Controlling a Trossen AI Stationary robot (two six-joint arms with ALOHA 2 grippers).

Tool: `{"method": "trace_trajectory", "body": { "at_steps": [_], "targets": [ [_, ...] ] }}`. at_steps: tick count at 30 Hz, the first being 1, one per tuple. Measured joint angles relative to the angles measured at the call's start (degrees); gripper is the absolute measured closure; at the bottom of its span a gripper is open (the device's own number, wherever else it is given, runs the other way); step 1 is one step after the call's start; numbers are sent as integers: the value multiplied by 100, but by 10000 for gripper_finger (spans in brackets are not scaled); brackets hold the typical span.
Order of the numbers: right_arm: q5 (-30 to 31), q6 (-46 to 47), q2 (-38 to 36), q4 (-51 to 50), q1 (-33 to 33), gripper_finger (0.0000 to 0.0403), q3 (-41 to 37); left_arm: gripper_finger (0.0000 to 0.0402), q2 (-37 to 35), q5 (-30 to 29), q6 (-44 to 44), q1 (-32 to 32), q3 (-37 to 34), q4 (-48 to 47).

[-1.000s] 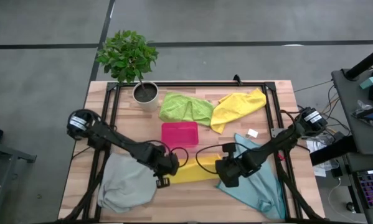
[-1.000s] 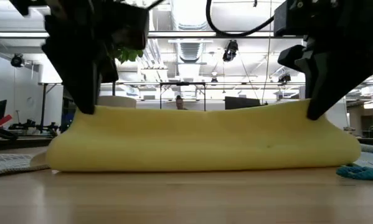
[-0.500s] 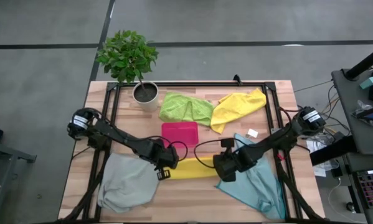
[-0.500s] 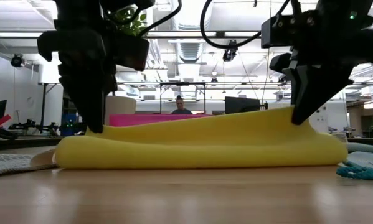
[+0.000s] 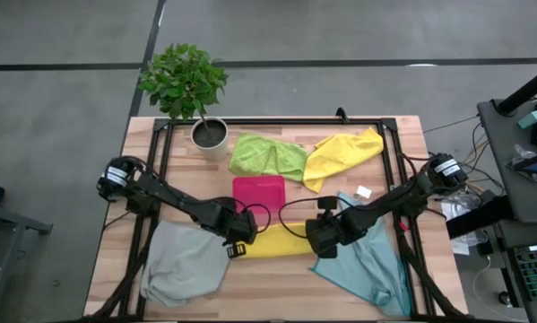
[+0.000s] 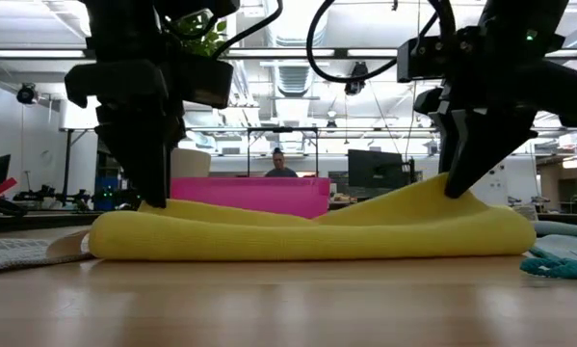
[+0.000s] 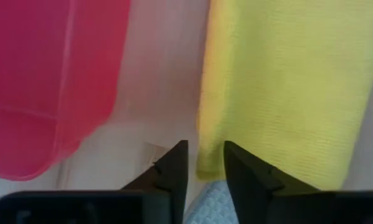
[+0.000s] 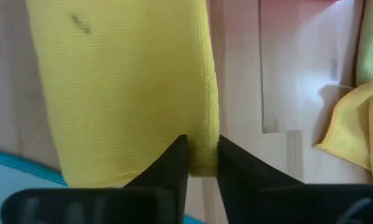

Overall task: Fold microfiber towels
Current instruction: Fold the bottom yellow microfiber cloth

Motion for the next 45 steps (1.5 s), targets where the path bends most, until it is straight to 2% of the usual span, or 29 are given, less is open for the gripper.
{"method": "trace_trajectory", "body": {
  "at_steps": [3,7,12,15,17,19,23,27,30,38,45],
  "targets": [
    [7,-33,-42,-85,-21,311,10,290,-28,-24,0,0,-2,-12],
    [67,-15,-189,-253,-13,299,33,282,-75,-12,46,0,-2,-217],
    [244,129,-422,-308,-14,308,33,281,-190,16,2,0,-2,-786],
    [568,368,-537,-175,17,326,29,281,-309,28,-19,-26,5,-663],
    [794,536,-564,174,68,342,-20,281,-350,-86,-130,-84,4,-375],
    [1031,601,-564,743,158,358,-153,281,-352,-441,-151,-197,-3,211],
    [1138,477,-469,2326,290,388,-594,290,-268,-1144,-78,-404,-149,1220],
    [1361,544,-437,3786,291,394,-1182,314,-143,-1680,-342,-461,-355,1525],
    [1622,607,-396,4320,287,394,-1582,335,-29,-1906,-631,-459,-484,1528],
    [1795,1050,-43,4860,289,394,-2273,376,236,-1959,-1068,-463,-751,1514],
    [1835,1341,247,4887,289,394,-2615,382,233,-1908,-1199,-466,-894,1484]
  ]
}}
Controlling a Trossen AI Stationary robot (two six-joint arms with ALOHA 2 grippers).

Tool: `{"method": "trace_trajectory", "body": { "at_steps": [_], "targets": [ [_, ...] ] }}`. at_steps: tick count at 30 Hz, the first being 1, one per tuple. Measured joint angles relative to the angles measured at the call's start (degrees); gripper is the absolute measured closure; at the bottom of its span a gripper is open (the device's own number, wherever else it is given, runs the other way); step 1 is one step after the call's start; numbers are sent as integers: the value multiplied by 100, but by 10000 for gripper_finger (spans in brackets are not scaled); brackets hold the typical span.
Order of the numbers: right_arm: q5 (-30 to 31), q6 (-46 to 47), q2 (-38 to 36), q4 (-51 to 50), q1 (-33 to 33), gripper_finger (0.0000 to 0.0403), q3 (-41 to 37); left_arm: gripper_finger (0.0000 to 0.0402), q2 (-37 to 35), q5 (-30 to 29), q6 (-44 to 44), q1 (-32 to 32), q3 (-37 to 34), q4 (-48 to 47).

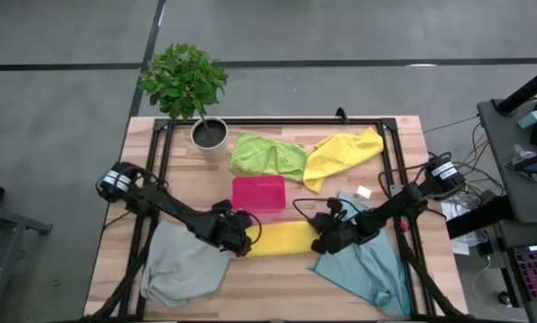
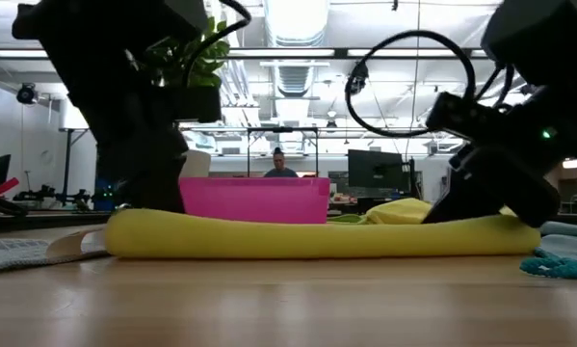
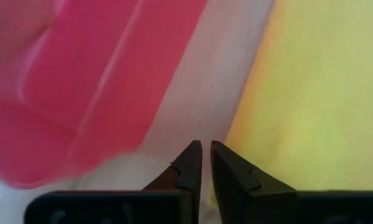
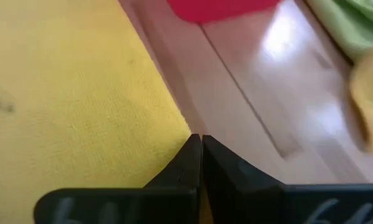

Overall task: Fold microfiber towels
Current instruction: Fold the bottom yellow microfiber cloth

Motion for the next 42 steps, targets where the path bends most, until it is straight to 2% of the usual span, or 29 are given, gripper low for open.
{"method": "trace_trajectory", "body": {
  "at_steps": [6,16,19,25,29,33,37,42],
  "targets": [
    [43,6,-124,-11,8,394,-94,382,-30,155,-129,-2,-217,-10],
    [-10,-118,-783,-91,79,394,-69,382,-351,298,185,-54,-37,-275],
    [-402,158,-1086,-243,78,394,-69,382,-522,310,184,-110,-37,-278],
    [-1340,1337,-1873,-786,0,388,-69,382,-776,312,179,-247,-47,-147],
    [-1902,2142,-2426,-1405,-17,358,-68,382,-795,327,187,-295,-52,135],
    [-2291,2909,-2763,-2116,-37,308,-69,382,-746,331,187,-307,-96,374],
    [-2498,3455,-2768,-2500,-39,252,-69,382,-731,355,175,-316,-160,521],
    [-2537,3555,-2510,-2477,-68,193,-74,382,-731,355,174,-325,-208,570]
  ]
}}
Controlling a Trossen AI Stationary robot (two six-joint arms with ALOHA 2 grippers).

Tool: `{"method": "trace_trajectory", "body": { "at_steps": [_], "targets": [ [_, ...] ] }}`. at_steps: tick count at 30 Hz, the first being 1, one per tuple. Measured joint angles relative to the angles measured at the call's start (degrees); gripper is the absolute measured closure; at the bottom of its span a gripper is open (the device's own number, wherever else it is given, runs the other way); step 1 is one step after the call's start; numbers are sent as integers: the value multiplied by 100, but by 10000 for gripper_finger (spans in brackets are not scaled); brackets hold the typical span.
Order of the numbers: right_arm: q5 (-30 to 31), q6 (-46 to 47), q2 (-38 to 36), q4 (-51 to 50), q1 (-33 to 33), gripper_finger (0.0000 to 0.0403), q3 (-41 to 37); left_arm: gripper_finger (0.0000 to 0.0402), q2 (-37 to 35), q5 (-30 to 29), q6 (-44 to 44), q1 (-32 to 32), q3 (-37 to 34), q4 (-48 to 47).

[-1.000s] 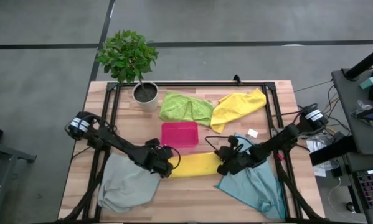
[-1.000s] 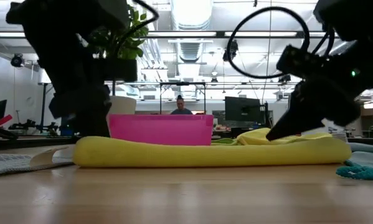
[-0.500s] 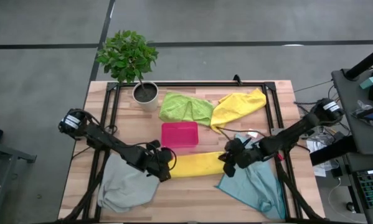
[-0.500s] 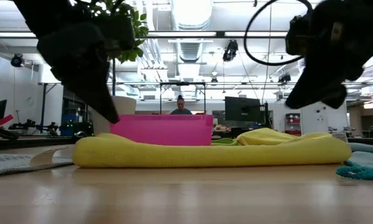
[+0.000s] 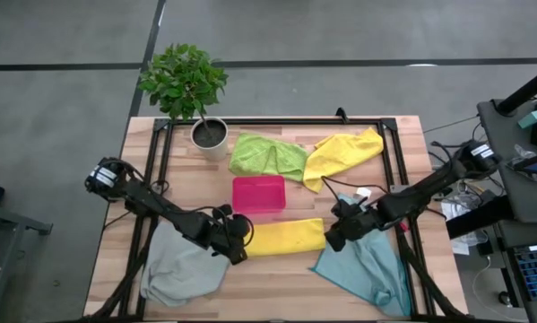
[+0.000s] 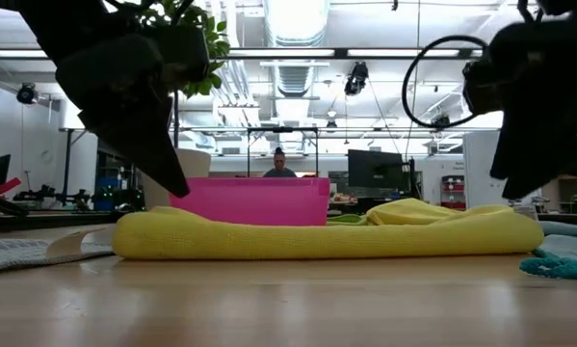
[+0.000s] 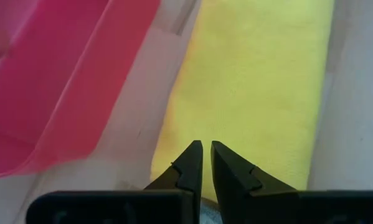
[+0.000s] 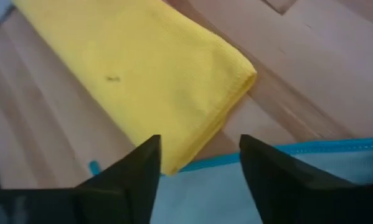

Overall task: Fold microfiber towels
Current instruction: Fold the bottom yellow microfiber cloth

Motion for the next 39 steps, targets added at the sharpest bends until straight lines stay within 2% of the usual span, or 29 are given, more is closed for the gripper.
{"method": "trace_trajectory", "body": {
  "at_steps": [5,10,18,23,30,39],
  "targets": [
    [0,-23,304,5,-148,153,-7,382,6,0,8,-4,-8,61],
    [-128,-290,591,193,-321,131,-11,382,6,0,11,-7,-8,59],
    [-606,-736,1122,1175,-575,127,-45,382,6,-85,15,-7,-20,59],
    [-767,-925,1439,1843,-649,138,-59,382,6,-85,15,-7,-45,58],
    [-627,-930,1473,2090,-660,199,-87,382,8,-85,4,-7,-72,59],
    [-413,-994,1357,2124,-660,356,-90,382,8,-87,2,-9,-72,59]
  ]
}}
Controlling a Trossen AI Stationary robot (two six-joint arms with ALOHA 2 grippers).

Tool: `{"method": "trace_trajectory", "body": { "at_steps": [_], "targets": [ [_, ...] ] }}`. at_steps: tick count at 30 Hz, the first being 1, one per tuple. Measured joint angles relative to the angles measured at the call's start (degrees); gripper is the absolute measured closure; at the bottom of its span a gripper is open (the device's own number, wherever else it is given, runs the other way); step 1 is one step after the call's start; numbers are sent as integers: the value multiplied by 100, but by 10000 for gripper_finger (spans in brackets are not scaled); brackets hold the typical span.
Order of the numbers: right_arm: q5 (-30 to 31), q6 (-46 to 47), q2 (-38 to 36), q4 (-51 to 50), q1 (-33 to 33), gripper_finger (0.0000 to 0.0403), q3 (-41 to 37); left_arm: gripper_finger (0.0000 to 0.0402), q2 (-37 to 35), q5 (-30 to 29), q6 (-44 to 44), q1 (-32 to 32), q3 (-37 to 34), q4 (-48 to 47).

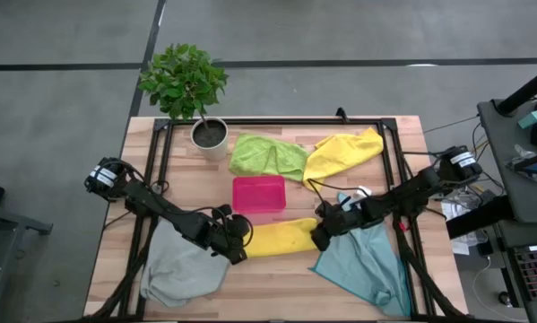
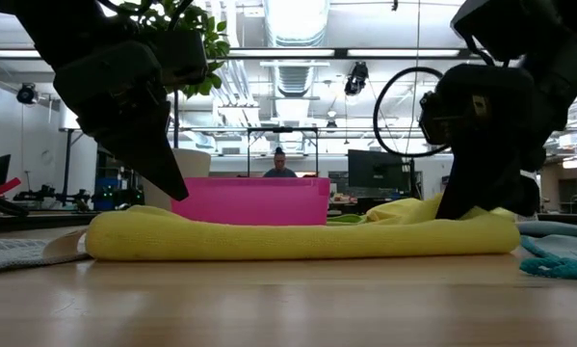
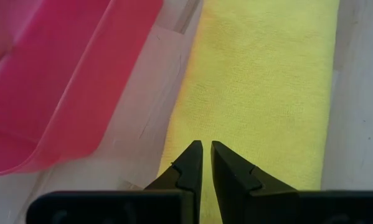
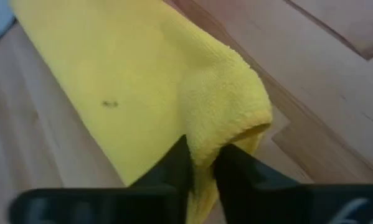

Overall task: Fold microfiber towels
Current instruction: Fold the bottom yellow microfiber cloth

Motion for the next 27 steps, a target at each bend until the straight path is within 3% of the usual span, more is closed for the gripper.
{"method": "trace_trajectory", "body": {
  "at_steps": [2,7,18,22,27],
  "targets": [
    [1,-61,-91,-16,0,383,0,382,0,2,-2,0,-2,4],
    [2,-56,-555,-433,0,392,2,382,2,0,9,-31,-28,159],
    [92,68,-1575,-3345,-180,394,777,382,2,0,160,-146,-97,406],
    [155,47,-1517,-4120,-260,394,1263,382,2,0,331,-149,-442,1306],
    [101,-4,-1242,-4231,-278,394,1676,382,2,0,461,-149,-906,2445]
  ]
}}
